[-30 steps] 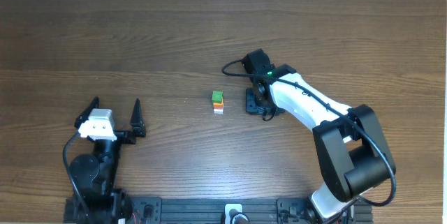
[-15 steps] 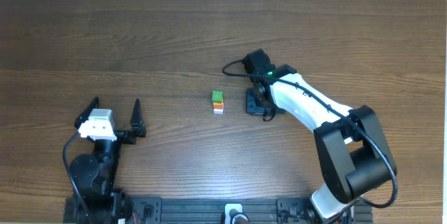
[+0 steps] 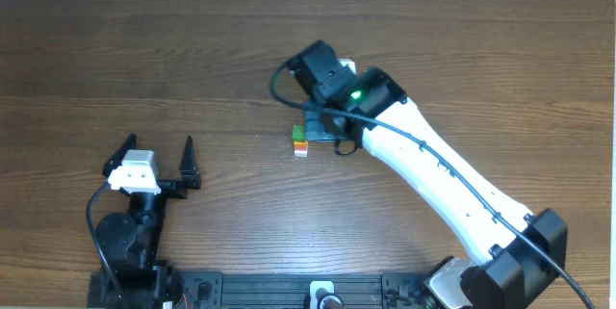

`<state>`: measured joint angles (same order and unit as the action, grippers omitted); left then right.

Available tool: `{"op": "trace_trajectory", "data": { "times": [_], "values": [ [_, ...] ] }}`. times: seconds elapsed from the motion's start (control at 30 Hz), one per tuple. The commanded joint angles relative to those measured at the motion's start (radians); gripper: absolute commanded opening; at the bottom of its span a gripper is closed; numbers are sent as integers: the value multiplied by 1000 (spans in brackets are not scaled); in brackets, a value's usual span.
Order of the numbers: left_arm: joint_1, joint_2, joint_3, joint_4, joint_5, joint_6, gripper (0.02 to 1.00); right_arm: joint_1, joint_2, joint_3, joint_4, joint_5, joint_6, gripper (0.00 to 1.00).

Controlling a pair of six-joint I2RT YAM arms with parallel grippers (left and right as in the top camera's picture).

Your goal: Stack Cubes

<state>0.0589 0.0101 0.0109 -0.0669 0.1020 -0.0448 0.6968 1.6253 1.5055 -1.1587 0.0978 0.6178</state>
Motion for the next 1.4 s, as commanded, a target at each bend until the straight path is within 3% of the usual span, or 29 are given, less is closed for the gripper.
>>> {"op": "trace_trajectory", "data": {
  "times": [0.03, 0.23, 0.5, 1.4],
  "values": [
    [5, -7, -5, -1, 13, 14, 1000, 67, 77, 125, -34, 31, 88, 34],
    [5, -7, -5, 0, 13, 14, 1000, 90, 234, 258, -118, 22, 171, 16],
    [5, -7, -5, 0, 13, 14, 1000, 90, 304, 261, -117, -3, 241, 12],
    [5, -7, -5, 0, 13, 14, 1000, 56, 354, 256, -121, -4, 246, 12]
  ]
}}
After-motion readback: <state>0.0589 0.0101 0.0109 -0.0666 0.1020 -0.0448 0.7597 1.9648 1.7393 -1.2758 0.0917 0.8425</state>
